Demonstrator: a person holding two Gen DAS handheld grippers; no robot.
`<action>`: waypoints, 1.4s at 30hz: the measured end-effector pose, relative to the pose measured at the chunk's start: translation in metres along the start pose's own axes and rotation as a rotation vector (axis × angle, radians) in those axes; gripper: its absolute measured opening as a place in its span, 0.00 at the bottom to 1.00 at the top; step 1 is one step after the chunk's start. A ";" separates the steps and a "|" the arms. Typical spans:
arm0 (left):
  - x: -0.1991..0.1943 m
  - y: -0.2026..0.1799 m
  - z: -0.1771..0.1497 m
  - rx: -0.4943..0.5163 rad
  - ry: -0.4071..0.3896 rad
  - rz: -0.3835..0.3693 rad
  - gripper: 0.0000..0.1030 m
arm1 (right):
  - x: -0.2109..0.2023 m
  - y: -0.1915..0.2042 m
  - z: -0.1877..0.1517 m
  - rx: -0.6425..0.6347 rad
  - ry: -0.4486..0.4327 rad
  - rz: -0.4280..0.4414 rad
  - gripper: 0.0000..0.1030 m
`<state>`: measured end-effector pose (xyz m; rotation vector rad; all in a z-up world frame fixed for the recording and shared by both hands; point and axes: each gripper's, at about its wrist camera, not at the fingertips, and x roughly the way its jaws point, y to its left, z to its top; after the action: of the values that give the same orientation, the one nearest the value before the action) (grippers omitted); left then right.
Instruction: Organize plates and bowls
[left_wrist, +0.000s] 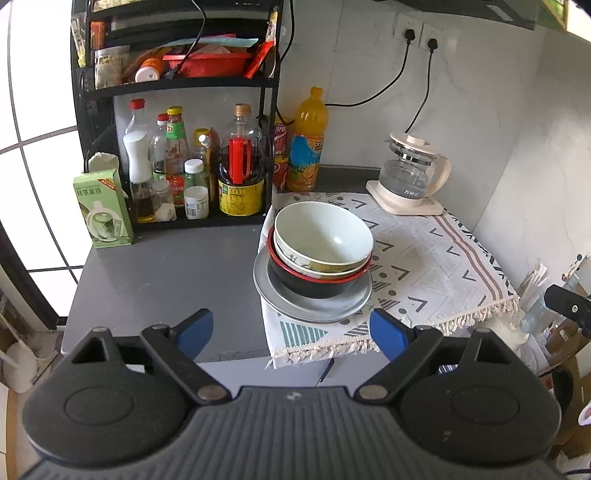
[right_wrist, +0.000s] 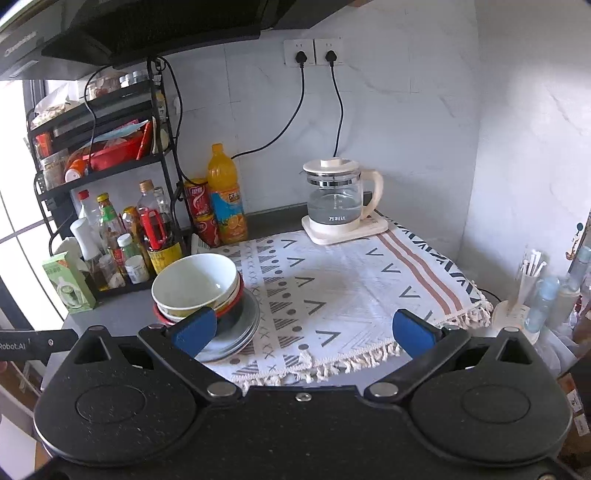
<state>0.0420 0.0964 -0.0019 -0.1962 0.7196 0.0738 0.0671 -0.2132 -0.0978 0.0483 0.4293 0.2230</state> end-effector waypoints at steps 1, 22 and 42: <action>-0.003 0.000 -0.002 0.004 0.000 0.001 0.88 | -0.003 0.000 -0.002 0.004 0.003 0.000 1.00; -0.035 0.003 -0.036 0.023 0.010 0.016 0.88 | -0.028 -0.004 -0.027 0.054 0.063 -0.013 1.00; -0.040 -0.008 -0.035 0.056 -0.020 0.042 0.88 | -0.029 0.005 -0.029 0.034 0.087 -0.004 1.00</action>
<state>-0.0095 0.0818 0.0002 -0.1265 0.7047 0.0950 0.0286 -0.2151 -0.1117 0.0715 0.5194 0.2144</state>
